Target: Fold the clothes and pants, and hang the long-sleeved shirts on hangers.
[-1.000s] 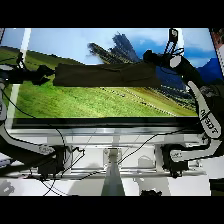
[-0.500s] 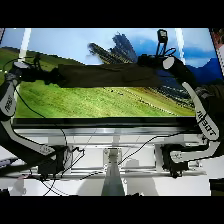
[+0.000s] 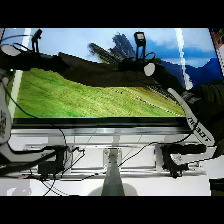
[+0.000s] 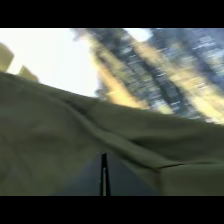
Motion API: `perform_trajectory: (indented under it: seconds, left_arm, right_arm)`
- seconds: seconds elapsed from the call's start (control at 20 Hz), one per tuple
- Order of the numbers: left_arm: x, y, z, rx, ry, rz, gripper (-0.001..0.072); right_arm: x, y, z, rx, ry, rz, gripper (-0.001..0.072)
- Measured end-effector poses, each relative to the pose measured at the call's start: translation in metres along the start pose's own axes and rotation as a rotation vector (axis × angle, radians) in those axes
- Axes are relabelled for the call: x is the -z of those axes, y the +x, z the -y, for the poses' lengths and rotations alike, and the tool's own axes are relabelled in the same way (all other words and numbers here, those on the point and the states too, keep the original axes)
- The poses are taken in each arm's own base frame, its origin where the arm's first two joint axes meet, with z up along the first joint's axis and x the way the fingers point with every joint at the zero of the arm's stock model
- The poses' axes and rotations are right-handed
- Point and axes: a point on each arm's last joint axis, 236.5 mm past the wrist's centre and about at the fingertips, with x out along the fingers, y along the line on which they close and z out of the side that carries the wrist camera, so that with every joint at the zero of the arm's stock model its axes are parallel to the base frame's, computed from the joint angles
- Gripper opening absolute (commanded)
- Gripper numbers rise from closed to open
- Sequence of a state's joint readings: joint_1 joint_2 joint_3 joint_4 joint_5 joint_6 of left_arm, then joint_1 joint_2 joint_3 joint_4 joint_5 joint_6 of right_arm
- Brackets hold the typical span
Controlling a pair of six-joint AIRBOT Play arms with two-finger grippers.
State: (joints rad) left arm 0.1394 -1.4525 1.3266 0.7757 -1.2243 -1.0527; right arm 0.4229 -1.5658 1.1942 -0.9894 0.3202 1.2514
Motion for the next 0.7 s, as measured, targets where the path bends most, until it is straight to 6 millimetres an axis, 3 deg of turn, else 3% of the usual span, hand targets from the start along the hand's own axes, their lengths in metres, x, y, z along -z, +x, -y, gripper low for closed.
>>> perform_trajectory:
  seconds: [0.2, 0.35, 0.55, 0.7]
  left_arm:
    - [-0.004, -0.049, 0.057, 0.014, 0.065, 0.067, 0.0014]
    - [-0.005, -0.082, 0.089, 0.007, 0.112, 0.133, 0.0014]
    - [-0.003, -0.111, 0.11, -0.019, 0.166, 0.191, 0.0014]
    - [-0.002, -0.117, 0.116, -0.024, 0.177, 0.204, 0.0014]
  right_arm:
    - [0.028, 0.016, -0.057, -0.092, 0.056, -0.065, 0.0008]
    - [0.042, 0.024, -0.119, -0.193, 0.063, -0.115, 0.0009]
    - [0.055, 0.016, -0.204, -0.332, 0.009, -0.162, 0.001]
    - [0.059, 0.007, -0.234, -0.382, -0.047, -0.185, 0.001]
